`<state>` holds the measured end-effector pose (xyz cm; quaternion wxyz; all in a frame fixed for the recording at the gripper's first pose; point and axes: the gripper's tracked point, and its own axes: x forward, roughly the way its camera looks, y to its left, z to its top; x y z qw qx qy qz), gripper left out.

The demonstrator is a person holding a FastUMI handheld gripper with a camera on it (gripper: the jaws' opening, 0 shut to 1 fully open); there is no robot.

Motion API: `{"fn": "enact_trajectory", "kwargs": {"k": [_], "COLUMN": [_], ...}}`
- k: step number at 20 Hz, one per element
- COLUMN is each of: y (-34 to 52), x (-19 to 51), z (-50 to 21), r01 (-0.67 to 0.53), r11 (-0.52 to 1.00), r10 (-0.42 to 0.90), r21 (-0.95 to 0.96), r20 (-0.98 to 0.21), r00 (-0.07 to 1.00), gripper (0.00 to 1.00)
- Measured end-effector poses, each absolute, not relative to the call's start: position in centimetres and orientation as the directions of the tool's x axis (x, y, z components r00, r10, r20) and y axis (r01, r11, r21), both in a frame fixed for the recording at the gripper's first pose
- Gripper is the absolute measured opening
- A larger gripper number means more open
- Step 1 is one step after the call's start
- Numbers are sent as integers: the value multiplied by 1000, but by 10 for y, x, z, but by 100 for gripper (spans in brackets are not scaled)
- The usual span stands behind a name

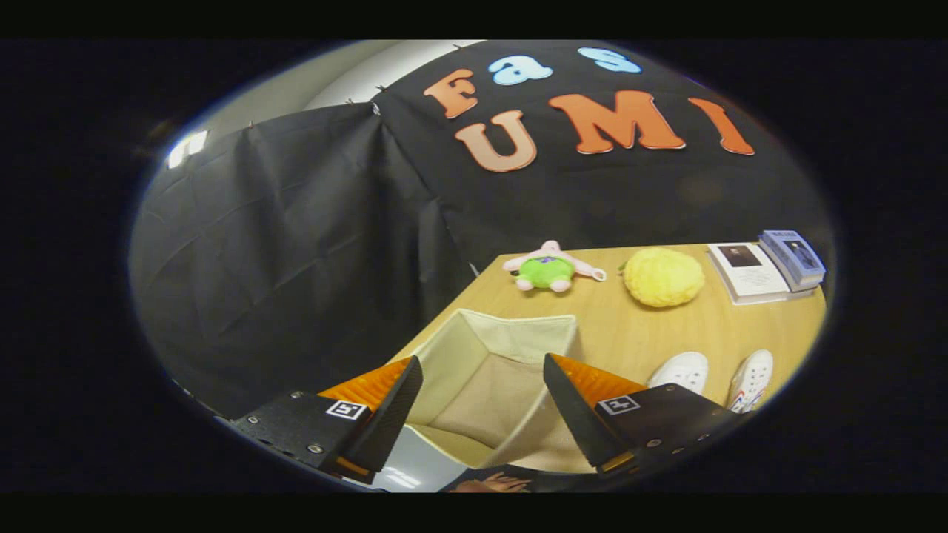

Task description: Open the storage box then place both shoes into the box .Put the left shoe in first, then the right shoe, with the right side of both shoes facing outward in a uniform manner.

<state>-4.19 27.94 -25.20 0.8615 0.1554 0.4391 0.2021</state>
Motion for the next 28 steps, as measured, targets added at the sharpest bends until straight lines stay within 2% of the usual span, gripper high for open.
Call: {"fn": "enact_trajectory", "kwargs": {"k": [5, 13, 19, 22, 25, 28], "y": [192, 132, 113, 114, 122, 118], "x": [-57, -102, -125, -127, -128, -124], "z": [-305, -387, -426, -439, -449, -450], "r01": [-100, 20, 88, 165, 208, 266], "r11": [931, 959, 961, 940, 917, 894], "r10": [353, 260, 238, 266, 304, 313], "r21": [352, 284, 264, 299, 340, 361], "r20": [-792, -902, -943, -944, -935, -927], "r00": [499, 343, 232, 196, 185, 206], "gripper": [98, 96, 85, 65, 52, 34]}}
